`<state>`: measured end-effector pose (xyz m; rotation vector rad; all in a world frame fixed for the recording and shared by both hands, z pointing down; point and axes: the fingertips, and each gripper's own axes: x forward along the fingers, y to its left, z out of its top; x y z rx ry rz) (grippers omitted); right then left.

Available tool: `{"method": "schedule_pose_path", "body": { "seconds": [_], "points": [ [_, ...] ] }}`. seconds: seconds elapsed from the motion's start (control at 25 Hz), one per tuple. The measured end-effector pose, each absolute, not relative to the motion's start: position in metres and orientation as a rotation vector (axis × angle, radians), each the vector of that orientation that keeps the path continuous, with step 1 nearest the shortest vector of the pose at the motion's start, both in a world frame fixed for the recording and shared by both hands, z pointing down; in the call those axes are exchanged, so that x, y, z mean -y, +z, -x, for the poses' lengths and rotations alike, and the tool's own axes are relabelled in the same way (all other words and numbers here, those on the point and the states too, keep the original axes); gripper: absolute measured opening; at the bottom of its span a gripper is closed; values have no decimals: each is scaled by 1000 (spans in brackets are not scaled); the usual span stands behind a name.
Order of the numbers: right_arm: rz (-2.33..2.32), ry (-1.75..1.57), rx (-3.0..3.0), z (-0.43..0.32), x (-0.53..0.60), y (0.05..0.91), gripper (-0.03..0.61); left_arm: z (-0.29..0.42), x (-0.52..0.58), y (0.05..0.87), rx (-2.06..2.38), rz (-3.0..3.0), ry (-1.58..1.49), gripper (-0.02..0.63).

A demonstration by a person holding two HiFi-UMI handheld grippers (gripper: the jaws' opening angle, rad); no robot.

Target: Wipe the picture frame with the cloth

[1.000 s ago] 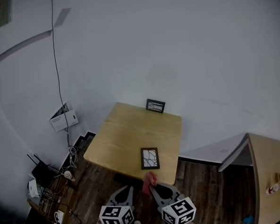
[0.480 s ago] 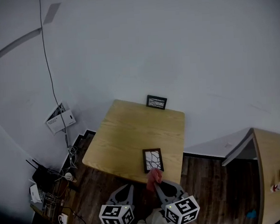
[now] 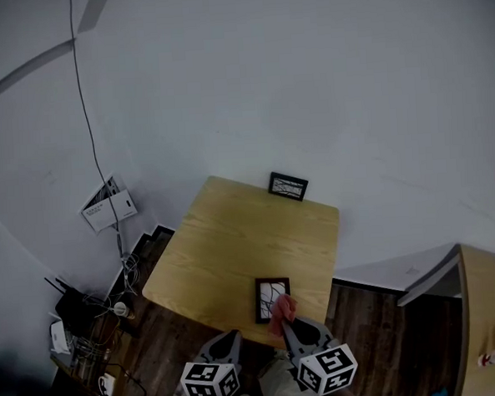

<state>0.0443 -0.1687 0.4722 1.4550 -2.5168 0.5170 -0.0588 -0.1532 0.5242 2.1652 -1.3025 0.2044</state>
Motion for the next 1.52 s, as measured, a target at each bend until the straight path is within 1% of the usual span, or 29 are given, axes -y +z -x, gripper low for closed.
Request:
{"method": "schedule_pose_path", "body": {
  "seconds": [0.56,0.6,0.64,0.68,1.16,1.36,1.52],
  "points": [
    [-1330,564,2458,-54,245,527,15,16,200,593,1153,-2047,309,10],
    [-1318,567,2451,-54,248,531,15,13,201,598,1139,-2030,315,47],
    [-1304,571,2445,-54,251,536,15,10,202,603,1124,-2015,323,129],
    [-1289,576,2438,-52,254,541,15,8,204,608,1112,-2002,332,146],
    [-1143,659,2356,-42,286,596,15,-5,218,657,1099,-1918,469,144],
    [-1093,698,2319,-38,295,618,15,-7,222,669,1123,-1908,528,117],
    [-1058,716,2296,-34,301,630,15,-7,222,674,1121,-1896,549,110]
  ]
}}
